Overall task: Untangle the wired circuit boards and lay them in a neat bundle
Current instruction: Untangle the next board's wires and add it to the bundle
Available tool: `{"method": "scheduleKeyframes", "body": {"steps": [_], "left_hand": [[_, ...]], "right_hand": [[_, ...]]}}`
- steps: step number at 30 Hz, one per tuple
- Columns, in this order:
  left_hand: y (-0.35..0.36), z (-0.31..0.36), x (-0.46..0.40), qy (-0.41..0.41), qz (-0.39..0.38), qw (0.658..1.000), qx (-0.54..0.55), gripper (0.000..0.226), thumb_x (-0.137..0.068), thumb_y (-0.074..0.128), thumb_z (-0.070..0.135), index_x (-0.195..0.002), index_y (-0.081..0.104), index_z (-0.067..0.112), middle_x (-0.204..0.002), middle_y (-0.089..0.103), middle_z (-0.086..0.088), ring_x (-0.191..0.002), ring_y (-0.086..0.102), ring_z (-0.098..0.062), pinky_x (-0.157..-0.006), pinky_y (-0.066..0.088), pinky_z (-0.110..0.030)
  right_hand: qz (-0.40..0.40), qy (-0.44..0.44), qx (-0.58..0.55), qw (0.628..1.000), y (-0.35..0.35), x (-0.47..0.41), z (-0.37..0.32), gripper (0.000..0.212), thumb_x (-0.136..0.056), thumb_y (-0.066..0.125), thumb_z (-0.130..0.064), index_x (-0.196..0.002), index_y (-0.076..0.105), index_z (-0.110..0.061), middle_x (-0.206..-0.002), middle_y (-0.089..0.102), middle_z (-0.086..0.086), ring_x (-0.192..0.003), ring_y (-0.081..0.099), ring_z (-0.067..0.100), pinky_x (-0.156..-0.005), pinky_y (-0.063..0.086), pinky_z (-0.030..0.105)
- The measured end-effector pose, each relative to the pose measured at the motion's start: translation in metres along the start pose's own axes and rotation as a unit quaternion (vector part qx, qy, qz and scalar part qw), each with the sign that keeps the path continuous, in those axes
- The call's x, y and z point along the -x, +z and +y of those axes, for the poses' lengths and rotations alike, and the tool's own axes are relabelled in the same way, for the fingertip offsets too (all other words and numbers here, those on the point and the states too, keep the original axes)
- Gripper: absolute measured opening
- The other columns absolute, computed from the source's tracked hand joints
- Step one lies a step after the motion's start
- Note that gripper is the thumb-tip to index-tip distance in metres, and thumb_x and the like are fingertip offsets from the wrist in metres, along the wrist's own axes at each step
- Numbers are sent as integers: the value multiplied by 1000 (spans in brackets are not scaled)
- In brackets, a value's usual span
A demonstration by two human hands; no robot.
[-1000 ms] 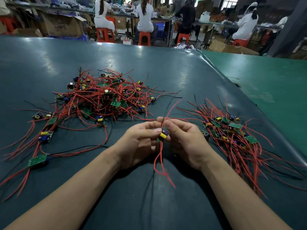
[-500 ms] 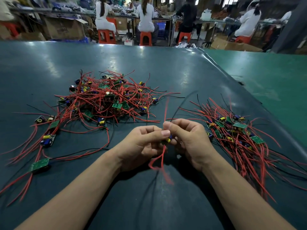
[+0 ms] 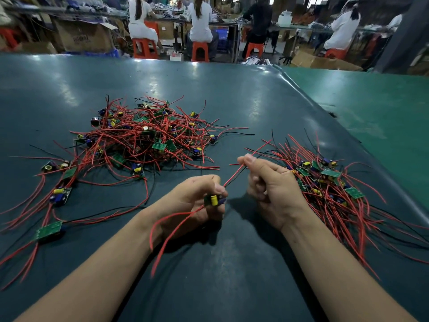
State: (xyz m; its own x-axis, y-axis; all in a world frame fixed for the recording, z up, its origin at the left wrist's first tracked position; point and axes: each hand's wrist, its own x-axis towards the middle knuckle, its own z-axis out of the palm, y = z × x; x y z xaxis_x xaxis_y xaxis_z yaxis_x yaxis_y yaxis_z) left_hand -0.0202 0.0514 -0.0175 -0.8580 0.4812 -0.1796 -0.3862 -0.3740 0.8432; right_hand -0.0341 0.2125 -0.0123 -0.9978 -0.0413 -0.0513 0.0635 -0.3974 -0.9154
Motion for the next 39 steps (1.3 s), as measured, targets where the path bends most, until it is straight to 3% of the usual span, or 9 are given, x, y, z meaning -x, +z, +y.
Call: {"method": "scheduleKeyframes", "body": {"steps": [6,10,13,16,20,24,27,33,39], "left_hand": [[1,3,13,-18,-102,995,13,12,-56,56,11,-58,45,13,-52,40,-7,-44,38,-15,-47,32,-24],[-3,3,14,-33,-156,987,23,6,-62,49,9,-61,44,11,-49,41,-5,-46,37,-14,-50,23,-27],[-5,2,14,-40,-170,984,22,6,-63,48,8,-61,43,11,-49,41,-4,-45,36,-13,-50,24,-26],[-6,3,16,-41,-169,984,36,8,-61,48,7,-61,40,10,-49,42,-6,-45,35,-13,-49,28,-23],[-13,6,18,13,-100,994,34,31,-63,71,16,-73,43,11,-61,48,-10,-56,41,-20,-56,43,-29],[-22,8,9,36,3,999,18,2,-72,70,18,-71,69,17,-72,61,-2,-62,61,-15,-63,52,-27],[-25,7,-2,35,48,998,-33,13,-74,68,11,-62,72,17,-68,67,-3,-60,67,-14,-57,55,-22],[-19,2,-1,15,25,1000,-4,18,-70,67,5,-57,57,12,-62,58,-8,-48,57,-15,-42,47,-20],[-15,5,8,-13,-80,997,3,25,-51,77,10,-55,52,14,-53,52,-7,-44,49,-16,-46,43,-24]], "right_hand": [[28,-21,-90,995,-3,-3,-4,22,-73,68,-23,-83,69,-3,-48,48,-8,-35,28,1,-33,22,13],[39,8,-115,993,0,-3,-3,23,-87,64,-21,-70,64,-5,-44,41,-6,-32,28,1,-30,21,14],[56,22,-125,990,1,-3,-1,36,-94,60,-19,-60,65,-7,-44,37,-6,-32,27,2,-29,21,14],[76,22,-157,984,-2,-6,-4,32,-97,56,-23,-72,68,-7,-50,40,-5,-34,28,2,-31,22,14],[60,28,-116,991,-6,-5,-5,50,-100,43,-45,-93,69,-2,-55,45,-3,-36,30,4,-34,25,15],[-66,82,9,994,13,14,6,42,-81,66,-35,-99,69,2,-57,48,-2,-37,32,5,-35,25,14],[-120,58,50,990,19,21,12,22,-79,67,-26,-90,74,-8,-52,56,-4,-35,38,3,-34,28,13],[-37,31,21,999,12,11,6,17,-66,73,-26,-72,77,-10,-49,41,-6,-38,27,5,-36,23,15],[71,7,-106,992,-2,-2,-5,19,-92,60,-9,-76,70,-5,-52,47,-5,-36,29,1,-32,23,12]]}}
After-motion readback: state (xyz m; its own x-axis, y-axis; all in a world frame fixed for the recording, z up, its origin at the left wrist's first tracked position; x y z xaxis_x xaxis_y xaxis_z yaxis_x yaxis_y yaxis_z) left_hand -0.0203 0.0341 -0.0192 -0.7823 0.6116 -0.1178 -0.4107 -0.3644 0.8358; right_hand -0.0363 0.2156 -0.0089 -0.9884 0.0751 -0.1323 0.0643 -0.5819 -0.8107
